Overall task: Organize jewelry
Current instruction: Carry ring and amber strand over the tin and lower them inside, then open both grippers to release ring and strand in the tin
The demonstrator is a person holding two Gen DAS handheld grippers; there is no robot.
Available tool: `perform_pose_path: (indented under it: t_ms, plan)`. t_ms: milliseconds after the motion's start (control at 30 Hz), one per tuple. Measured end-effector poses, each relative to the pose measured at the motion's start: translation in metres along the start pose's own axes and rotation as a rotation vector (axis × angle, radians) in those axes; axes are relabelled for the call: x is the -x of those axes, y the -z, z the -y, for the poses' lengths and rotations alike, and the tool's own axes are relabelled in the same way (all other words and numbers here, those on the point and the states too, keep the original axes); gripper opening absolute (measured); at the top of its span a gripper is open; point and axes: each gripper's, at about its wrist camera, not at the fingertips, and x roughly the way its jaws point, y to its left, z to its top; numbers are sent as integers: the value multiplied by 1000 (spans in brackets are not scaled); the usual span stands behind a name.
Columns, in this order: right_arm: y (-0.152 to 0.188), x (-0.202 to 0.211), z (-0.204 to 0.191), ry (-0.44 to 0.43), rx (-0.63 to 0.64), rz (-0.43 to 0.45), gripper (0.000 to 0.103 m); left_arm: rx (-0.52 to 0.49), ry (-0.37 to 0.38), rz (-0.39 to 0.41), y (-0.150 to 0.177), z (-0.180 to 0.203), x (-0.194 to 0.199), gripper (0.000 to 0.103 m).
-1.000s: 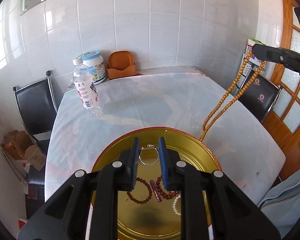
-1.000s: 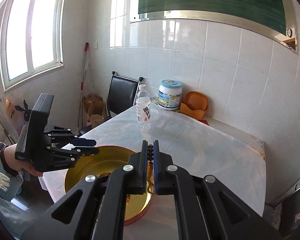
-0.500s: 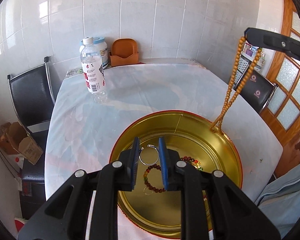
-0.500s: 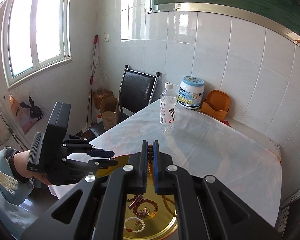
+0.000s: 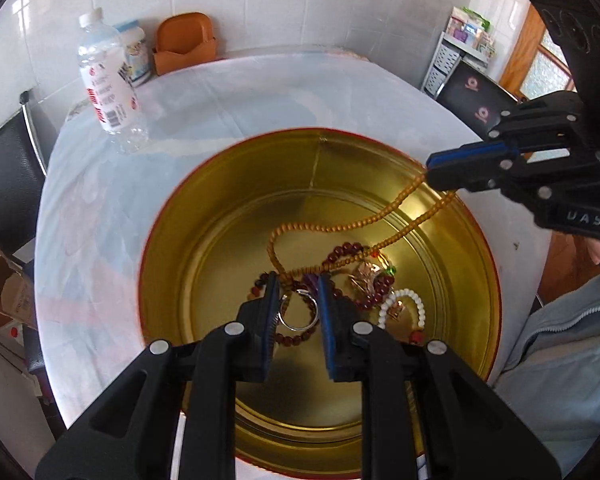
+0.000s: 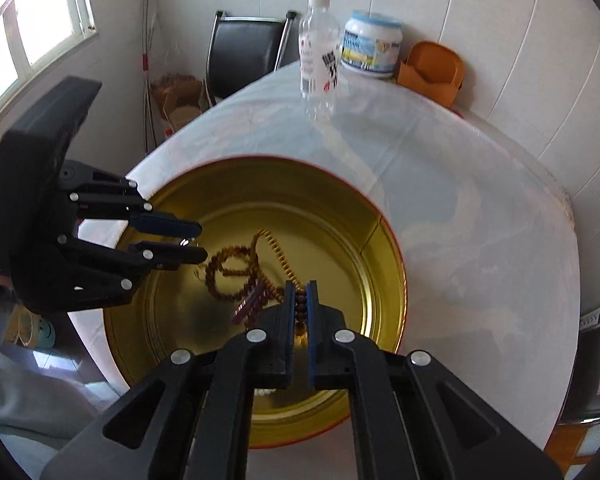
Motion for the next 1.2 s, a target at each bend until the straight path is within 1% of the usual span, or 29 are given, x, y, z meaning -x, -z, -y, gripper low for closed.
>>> perform_pose_path:
  t_ms: [67,133,200,300,400,633,800,933,967,1000,1033,1067,1100,1133,1200]
  plan:
    - [9,-14,-3,-40,-9,-63,6,10,37,-52,1,3,-10,20]
    - [15,-24,-7,-71,-21,-100,6,25,54,-99,1,4,-18,20]
    - [19,-33,-9,-96,-27,-130,6,20,50,-126,2,3,-23,20]
    - [23,-42,-12,-107,-24,-169,6,27,38,-150,3,-2,-25,20]
    - [23,-46,-11,-130,-40,-176,6,42,31,-158,5,-7,-24,20]
    - [21,-46,-16,-143,-21,-172,6,48,22,-159,7,-10,-19,20]
    - [19,-46,-19,-144,-11,-173,6,47,21,-156,6,-7,-18,20]
    - [18,-44,-19,-127,-12,-174,6,44,7,-149,7,-4,-15,20]
    - [18,-44,-20,-117,-7,-177,8,42,-4,-144,6,-2,-13,21]
    - [17,-44,-19,-101,-3,-178,13,42,-19,-138,4,-2,-11,34]
    - [17,-43,-19,-83,-1,-176,33,41,-42,-129,3,-1,-8,64]
    - [17,-41,-19,-67,2,-165,56,38,-66,-113,1,-1,-4,76]
    - [16,-37,-19,-52,7,-150,63,33,-80,-94,1,0,-1,80]
    - [16,-34,-20,-42,15,-131,68,27,-80,-85,-1,0,3,80]
    - [15,-29,-22,-35,31,-111,72,26,-86,-79,-2,0,5,80]
